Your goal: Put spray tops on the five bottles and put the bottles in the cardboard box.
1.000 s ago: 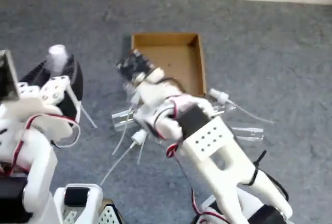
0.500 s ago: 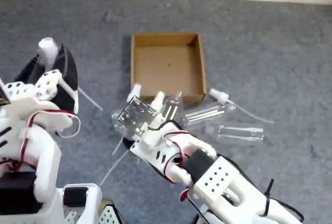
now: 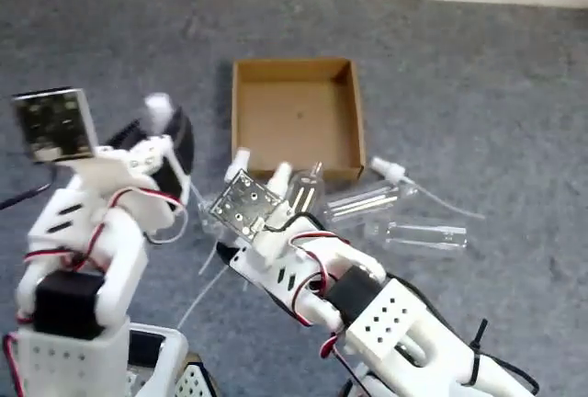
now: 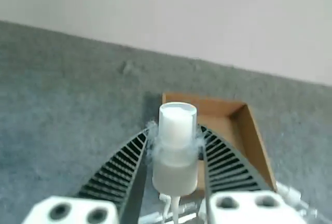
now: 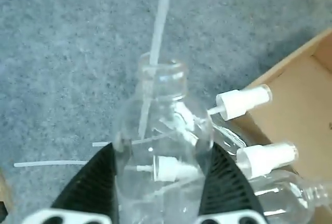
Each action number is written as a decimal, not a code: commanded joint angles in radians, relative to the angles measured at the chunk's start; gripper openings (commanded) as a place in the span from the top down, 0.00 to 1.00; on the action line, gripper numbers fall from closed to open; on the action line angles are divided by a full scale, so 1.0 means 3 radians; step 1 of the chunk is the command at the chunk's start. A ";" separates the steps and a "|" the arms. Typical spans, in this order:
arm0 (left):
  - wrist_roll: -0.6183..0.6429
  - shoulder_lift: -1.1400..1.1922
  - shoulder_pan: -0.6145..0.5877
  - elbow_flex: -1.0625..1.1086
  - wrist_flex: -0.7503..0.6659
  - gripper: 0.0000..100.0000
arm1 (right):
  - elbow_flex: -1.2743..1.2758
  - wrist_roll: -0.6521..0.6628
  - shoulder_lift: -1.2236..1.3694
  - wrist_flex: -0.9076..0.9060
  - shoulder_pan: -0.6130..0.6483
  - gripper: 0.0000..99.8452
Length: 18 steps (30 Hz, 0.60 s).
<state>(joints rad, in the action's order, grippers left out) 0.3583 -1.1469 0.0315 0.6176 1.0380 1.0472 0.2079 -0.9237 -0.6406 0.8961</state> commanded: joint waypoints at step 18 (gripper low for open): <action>-0.0430 -0.0028 0.0806 0.0698 0.0005 0.99 | -0.0151 -0.0251 -0.0105 0.0361 -0.0361 1.00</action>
<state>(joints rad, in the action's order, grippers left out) 0.2539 -1.1500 0.2417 0.8002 1.0365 1.0503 0.1419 -0.9221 -0.5669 0.7933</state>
